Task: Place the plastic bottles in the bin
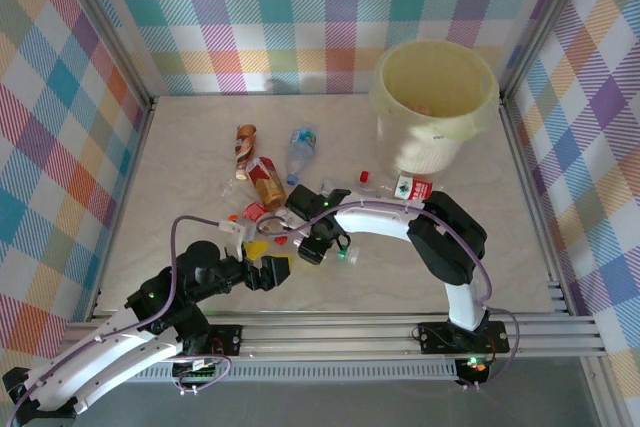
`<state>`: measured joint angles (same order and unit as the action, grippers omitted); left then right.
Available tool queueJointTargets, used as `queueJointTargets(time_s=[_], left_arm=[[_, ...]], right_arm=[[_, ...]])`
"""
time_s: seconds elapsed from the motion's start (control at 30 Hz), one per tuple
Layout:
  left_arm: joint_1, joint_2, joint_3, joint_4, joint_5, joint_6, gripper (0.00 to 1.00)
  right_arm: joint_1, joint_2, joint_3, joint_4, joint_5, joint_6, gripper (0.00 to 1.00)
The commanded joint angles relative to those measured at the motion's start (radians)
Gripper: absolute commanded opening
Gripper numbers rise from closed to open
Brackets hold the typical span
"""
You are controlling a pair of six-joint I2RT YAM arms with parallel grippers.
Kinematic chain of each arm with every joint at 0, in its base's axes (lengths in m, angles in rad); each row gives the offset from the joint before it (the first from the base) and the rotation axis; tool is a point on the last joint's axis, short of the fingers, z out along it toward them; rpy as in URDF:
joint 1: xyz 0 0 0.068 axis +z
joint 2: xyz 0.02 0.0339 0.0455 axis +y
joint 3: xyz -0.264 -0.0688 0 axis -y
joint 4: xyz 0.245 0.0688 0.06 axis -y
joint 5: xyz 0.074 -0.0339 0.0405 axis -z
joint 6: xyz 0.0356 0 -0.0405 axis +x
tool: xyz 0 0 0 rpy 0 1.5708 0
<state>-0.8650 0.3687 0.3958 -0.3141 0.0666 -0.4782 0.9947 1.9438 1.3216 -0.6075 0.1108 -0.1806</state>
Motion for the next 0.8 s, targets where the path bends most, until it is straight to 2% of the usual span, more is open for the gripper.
queueJointTargets(time_s=[0.0, 0.47, 0.77], left_arm=[[0.009, -0.016, -0.012, 0.027, -0.007, 0.010, 1.00], [0.008, 0.008, -0.028, 0.311, 0.017, 0.028, 1.00], [0.008, 0.206, 0.080, 0.457, 0.061, 0.065, 1.00]], right_arm=[[0.001, -0.026, 0.013, -0.013, -0.031, 0.004, 0.62], [-0.122, -0.243, -0.013, 0.029, -0.245, 0.201, 0.59], [-0.193, -0.389, 0.066, 0.018, -0.291, 0.271, 0.59]])
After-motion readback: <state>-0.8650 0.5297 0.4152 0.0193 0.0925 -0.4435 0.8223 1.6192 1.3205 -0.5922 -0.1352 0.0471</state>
